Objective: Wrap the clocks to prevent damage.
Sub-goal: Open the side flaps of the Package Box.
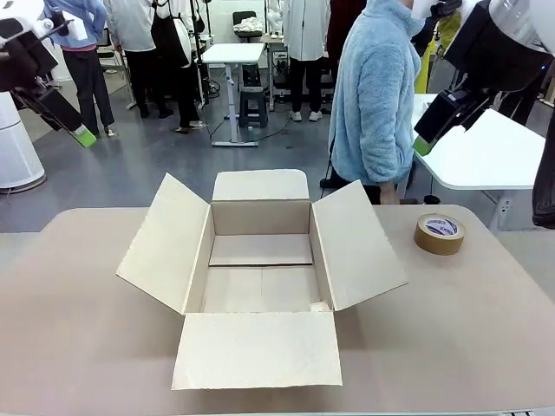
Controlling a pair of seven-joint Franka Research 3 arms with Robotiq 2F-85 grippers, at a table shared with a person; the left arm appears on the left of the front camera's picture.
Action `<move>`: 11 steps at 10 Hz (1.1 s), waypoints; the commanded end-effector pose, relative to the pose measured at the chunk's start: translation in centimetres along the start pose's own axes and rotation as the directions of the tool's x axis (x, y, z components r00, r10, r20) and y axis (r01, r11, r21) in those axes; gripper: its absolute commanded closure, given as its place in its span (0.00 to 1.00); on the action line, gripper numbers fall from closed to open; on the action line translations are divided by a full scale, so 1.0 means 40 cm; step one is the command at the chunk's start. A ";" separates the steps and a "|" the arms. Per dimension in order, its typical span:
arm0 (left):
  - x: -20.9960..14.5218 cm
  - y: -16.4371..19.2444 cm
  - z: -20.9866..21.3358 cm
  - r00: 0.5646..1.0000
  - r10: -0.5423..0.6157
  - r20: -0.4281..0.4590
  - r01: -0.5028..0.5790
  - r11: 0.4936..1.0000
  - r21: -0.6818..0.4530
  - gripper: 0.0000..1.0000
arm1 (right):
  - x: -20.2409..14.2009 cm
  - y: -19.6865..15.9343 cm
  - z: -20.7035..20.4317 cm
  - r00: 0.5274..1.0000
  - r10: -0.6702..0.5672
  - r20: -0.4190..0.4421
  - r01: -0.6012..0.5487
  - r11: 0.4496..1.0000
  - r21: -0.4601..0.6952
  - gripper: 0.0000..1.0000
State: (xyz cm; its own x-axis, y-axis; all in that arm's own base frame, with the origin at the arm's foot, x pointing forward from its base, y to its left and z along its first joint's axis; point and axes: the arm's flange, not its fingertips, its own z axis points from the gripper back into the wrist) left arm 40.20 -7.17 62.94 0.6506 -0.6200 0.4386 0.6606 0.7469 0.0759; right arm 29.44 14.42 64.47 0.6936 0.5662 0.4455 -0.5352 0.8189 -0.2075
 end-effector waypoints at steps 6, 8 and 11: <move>-0.009 0.016 -0.023 0.999 0.033 0.010 -0.033 0.999 0.015 0.00 | -0.009 -0.019 -0.007 1.000 -0.011 0.018 0.011 1.000 0.003 0.00; 0.000 0.034 -0.011 0.998 -0.032 0.049 0.029 0.997 0.072 0.00 | 0.004 -0.056 0.009 0.988 0.119 0.095 -0.116 0.993 -0.035 0.00; 0.008 0.110 -0.014 0.923 -0.131 0.362 0.181 0.978 -0.105 0.00 | -0.003 -0.200 0.008 0.892 0.218 0.396 -0.313 0.930 0.194 0.00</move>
State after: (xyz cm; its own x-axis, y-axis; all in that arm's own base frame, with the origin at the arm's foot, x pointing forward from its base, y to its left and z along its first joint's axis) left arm 42.57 -5.19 64.20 0.4527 -0.6103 0.6501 0.7328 0.6700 0.1188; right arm 32.51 9.07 67.53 0.3884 0.6618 0.6413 -0.7043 0.6619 -0.2565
